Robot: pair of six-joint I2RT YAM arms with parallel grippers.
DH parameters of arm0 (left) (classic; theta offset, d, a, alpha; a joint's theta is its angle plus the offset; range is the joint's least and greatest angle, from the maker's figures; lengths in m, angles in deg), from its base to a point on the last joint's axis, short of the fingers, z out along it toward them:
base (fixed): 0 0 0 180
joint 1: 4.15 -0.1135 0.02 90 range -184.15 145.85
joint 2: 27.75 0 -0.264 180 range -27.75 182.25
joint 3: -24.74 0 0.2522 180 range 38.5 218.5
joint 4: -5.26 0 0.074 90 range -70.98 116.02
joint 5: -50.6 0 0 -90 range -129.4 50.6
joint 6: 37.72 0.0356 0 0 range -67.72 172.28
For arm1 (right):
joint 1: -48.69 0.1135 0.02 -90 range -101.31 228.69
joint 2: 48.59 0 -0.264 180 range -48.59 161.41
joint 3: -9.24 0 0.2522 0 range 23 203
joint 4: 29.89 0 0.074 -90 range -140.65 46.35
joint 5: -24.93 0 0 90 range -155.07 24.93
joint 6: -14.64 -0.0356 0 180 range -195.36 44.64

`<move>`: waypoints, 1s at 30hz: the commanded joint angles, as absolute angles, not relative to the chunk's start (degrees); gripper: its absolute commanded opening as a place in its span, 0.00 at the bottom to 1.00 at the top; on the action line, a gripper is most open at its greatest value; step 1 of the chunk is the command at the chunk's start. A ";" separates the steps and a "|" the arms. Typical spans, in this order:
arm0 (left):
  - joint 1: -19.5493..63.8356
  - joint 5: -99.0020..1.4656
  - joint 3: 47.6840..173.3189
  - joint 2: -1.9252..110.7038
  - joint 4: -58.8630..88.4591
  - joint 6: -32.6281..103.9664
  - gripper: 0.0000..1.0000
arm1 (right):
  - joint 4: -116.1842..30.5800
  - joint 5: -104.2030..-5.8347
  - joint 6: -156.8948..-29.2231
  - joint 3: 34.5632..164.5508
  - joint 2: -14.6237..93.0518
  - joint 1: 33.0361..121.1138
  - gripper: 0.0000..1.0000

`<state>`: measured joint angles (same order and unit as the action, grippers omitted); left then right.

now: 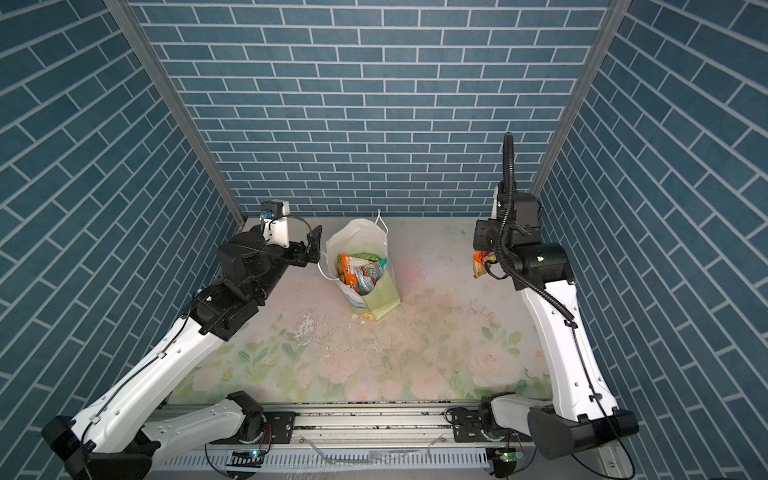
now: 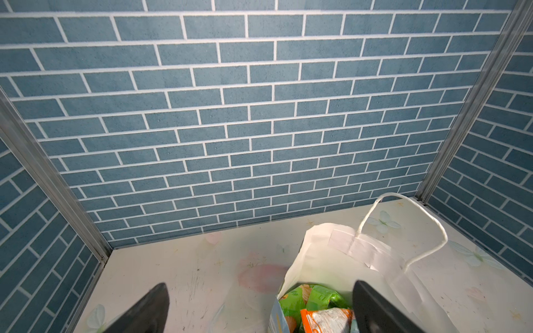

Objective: Take the snacks out of the paper bag
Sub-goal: 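Carry the FOX'S packet away from the bag and drop it on the table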

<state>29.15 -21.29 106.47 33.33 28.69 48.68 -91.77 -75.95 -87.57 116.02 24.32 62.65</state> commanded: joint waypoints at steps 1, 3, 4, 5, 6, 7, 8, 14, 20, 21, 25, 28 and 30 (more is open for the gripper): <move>29.35 -21.75 108.08 32.71 30.22 48.97 0.99 | -87.12 -71.33 -89.68 113.22 26.46 61.31 0.00; 29.42 -22.07 108.27 32.74 30.68 48.51 1.00 | -85.51 -69.03 -89.62 111.28 28.07 60.78 0.00; 29.36 -22.29 108.39 32.73 31.02 48.15 0.99 | -84.97 -68.65 -89.39 110.43 28.96 60.70 0.00; 29.37 -22.57 108.61 32.71 31.59 47.72 1.00 | -84.48 -68.84 -89.25 109.82 29.91 60.69 0.00; 29.41 -22.98 108.84 32.71 32.16 47.18 1.00 | -84.20 -69.34 -89.17 109.33 31.01 60.65 0.00; 29.35 -23.40 109.10 32.64 32.96 46.53 1.00 | -83.85 -69.74 -88.91 108.97 32.01 60.66 0.00; 29.34 -24.10 109.50 32.71 33.85 45.91 1.00 | -83.65 -70.07 -88.68 108.71 33.12 60.65 0.00; 29.41 -26.13 111.26 32.05 39.08 43.41 1.00 | -82.81 -72.22 -87.04 108.37 40.20 60.34 0.00; 29.35 -23.75 112.61 32.45 43.84 42.18 1.00 | -82.90 -69.40 -88.10 109.71 45.59 59.21 0.00; 29.41 -23.90 112.87 32.64 44.67 41.82 1.00 | -82.79 -68.13 -88.14 109.85 46.06 59.11 0.11; 29.52 -19.27 116.16 34.78 50.61 39.36 1.00 | -81.73 -64.61 -89.21 110.02 45.79 58.80 0.60; 29.69 -15.24 121.84 37.98 57.51 36.86 0.99 | -80.92 -62.56 -89.75 110.19 44.21 58.74 0.74; 29.69 -14.83 124.62 39.71 59.51 36.00 1.00 | -80.75 -62.59 -90.28 110.58 42.68 58.75 0.75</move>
<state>29.35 -18.49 121.09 38.09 52.73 38.82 -82.07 -64.80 -89.03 108.50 46.11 58.89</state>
